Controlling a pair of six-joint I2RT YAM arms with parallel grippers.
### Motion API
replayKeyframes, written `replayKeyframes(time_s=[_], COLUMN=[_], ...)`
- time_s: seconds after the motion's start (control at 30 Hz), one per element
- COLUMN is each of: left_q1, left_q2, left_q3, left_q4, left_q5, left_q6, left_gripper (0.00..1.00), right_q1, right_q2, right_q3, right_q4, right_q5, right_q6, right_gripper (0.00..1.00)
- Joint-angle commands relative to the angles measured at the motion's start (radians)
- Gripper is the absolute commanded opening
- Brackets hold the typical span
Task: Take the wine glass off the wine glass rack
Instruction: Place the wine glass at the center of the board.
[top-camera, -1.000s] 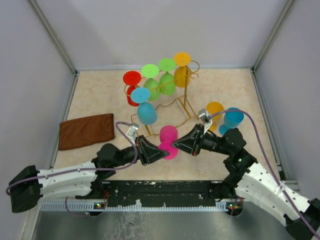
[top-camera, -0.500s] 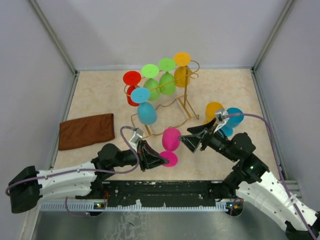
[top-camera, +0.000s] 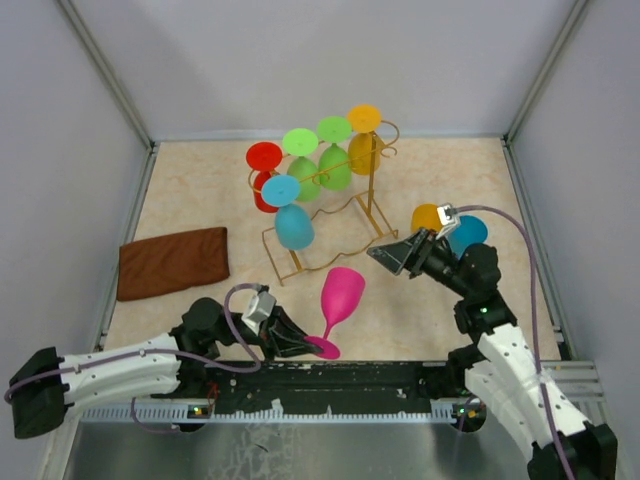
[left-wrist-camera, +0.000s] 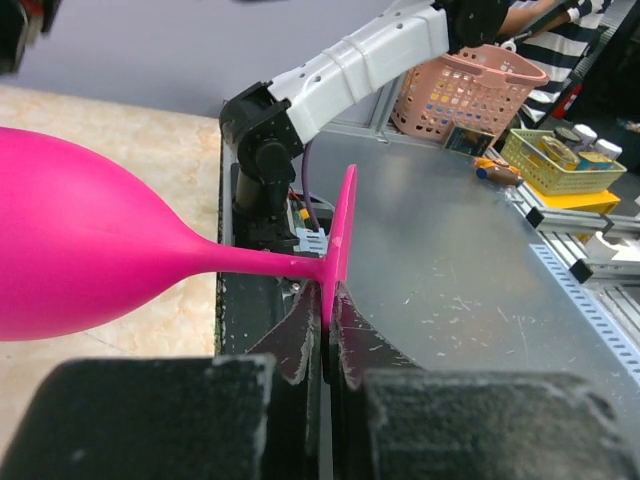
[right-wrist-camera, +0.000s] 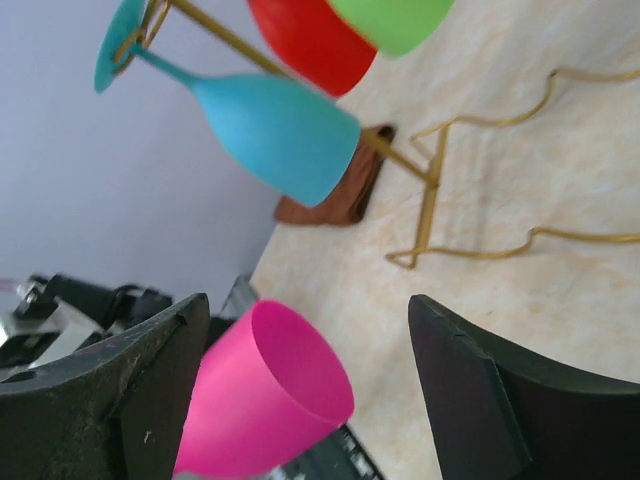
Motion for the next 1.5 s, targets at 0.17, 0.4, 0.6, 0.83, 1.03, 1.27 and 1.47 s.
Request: replayKeyframes(time_s=[0.17,0.4,0.6,0.83,1.03,1.27,1.47], left_q1=[-0.007,-0.007,-0.007,-0.007,-0.007,-0.006,-0.007], left_q2=[-0.05,-0.017,-0.02,-0.082,-0.184,-0.187,-0.191], left_q3=[-0.028,-0.009,-0.006,-0.002,0.038,0.06,0.059], left_q4=[0.055,0.073,0.101,0.044,-0.155,-0.147,-0.135], left_q5=[0.088,0.117,0.145,0.131,0.078,0.107,0.103], left_q6=[0.121,0.114,0.109,0.125,0.216,0.167,0.165], left_gripper=[0.0,0.0,0.0,0.0,0.0,0.0,0.0], right_q1=[-0.042,0.017,0.088,0.09,0.132,0.198,0.211], right_q2=[0.107,0.1,0.091,0.076,0.1,0.064,0.065], right_q3=[-0.092,-0.116,-0.118,-0.108,-0.09,-0.076,-0.083], right_q4=[0.528,0.668,0.663,0.593,0.81,0.825,0.832], right_q5=[-0.498,-0.556,-0.551,-0.568,-0.709,-0.692,-0.692], right_q6=[0.287,0.313,0.274,0.259,0.416,0.387,0.387], right_gripper=[0.77,0.73,0.65,0.58,0.55,0.42,0.44])
